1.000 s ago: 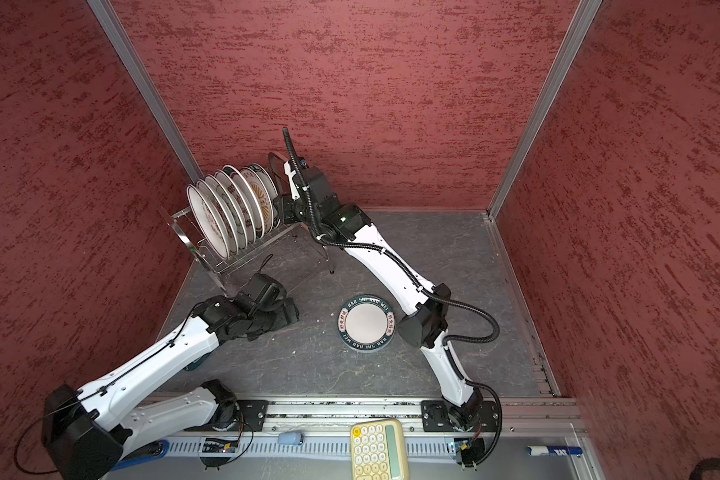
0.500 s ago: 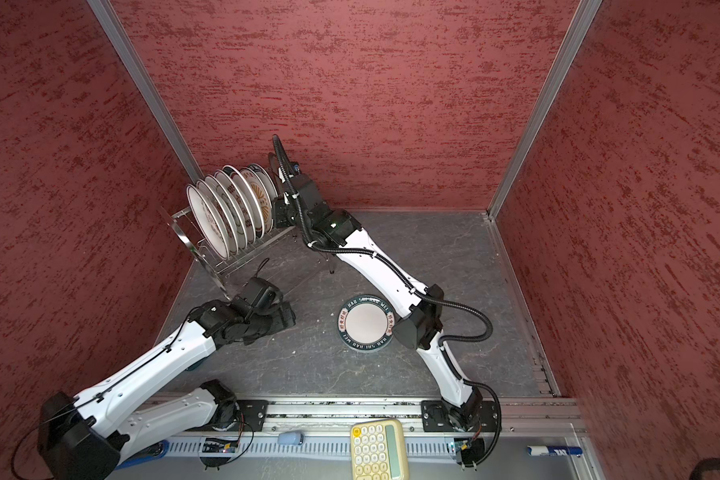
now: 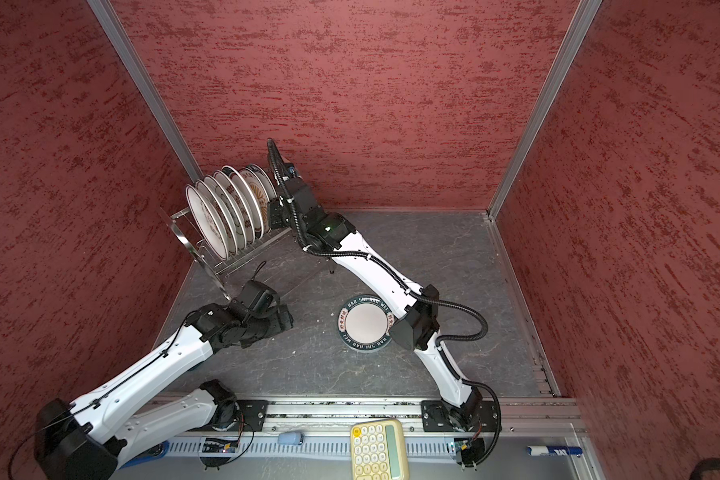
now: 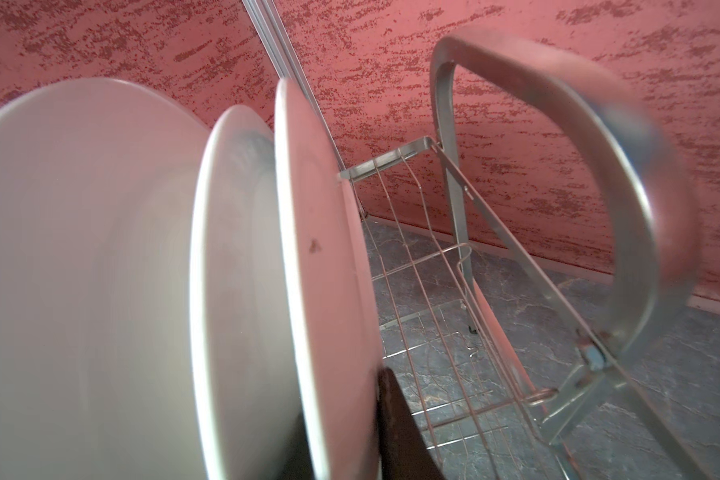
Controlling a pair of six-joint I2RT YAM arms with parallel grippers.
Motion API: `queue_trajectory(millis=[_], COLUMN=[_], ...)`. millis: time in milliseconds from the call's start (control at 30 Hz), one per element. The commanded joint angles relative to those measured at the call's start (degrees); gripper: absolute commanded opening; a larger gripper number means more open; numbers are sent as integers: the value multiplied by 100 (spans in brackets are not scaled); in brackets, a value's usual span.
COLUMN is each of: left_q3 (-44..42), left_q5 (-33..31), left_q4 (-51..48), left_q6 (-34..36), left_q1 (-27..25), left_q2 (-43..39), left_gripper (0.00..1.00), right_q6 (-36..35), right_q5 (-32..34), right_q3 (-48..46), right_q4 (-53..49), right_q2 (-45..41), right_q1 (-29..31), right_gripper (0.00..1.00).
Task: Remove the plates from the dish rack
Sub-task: 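Close the right gripper on the rim of the outermost rack plate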
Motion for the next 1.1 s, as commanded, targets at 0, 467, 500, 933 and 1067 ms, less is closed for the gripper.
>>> queue_trajectory(millis=[0, 467, 500, 933, 1067], left_q3=[-110, -246, -253, -290, -286], left_q5=[6, 23, 24, 86, 100], left_q4=[-11, 94, 103, 147, 140], left_q6=[93, 103, 112, 139, 143], left_q1=[55, 123, 125, 130, 128], left_q2=[-97, -62, -47, -1, 1], left_gripper=[99, 100, 99, 99, 99], right_q6=[-141, -475, -520, -1129, -1241], right_q5=[42, 91, 119, 1266, 1697], right_q3=[164, -10, -6, -3, 8], right_q4=[298, 696, 731, 812, 781], right_q2=[66, -160, -180, -349, -376], right_q1=[102, 122, 135, 199, 199], right_gripper=[12, 0, 0, 0, 0])
